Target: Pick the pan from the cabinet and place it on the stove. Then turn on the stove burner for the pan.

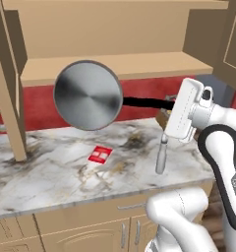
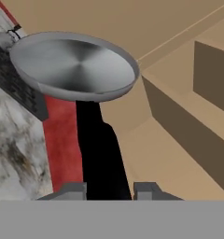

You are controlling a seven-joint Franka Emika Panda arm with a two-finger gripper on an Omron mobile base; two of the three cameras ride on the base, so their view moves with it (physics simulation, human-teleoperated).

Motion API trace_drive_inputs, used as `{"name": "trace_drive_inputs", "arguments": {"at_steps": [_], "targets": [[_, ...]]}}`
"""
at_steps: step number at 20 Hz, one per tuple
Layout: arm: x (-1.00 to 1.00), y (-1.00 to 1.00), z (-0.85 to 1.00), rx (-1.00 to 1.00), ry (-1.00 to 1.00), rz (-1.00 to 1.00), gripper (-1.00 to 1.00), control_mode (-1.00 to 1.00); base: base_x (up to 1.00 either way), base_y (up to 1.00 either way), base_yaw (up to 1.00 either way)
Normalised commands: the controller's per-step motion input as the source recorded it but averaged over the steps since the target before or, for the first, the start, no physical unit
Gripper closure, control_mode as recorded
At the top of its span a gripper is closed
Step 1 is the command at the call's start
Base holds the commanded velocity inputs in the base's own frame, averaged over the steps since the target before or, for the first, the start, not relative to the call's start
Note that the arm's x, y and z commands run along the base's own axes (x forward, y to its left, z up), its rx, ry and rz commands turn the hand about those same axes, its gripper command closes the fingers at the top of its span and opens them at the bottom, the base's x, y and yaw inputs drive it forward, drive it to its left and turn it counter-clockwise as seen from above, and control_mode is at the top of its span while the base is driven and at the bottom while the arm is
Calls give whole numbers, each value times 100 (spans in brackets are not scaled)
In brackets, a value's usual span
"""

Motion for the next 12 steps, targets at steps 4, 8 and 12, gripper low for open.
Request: {"name": "trace_drive_inputs", "arguments": {"at_steps": [4,8,12], "targets": [[0,0,0,0,0,0,100,100,-53,0,0],[0,0,0,0,0,0,100,100,-61,0,0],[0,0,0,0,0,0,100,100,-68,0,0]]}}
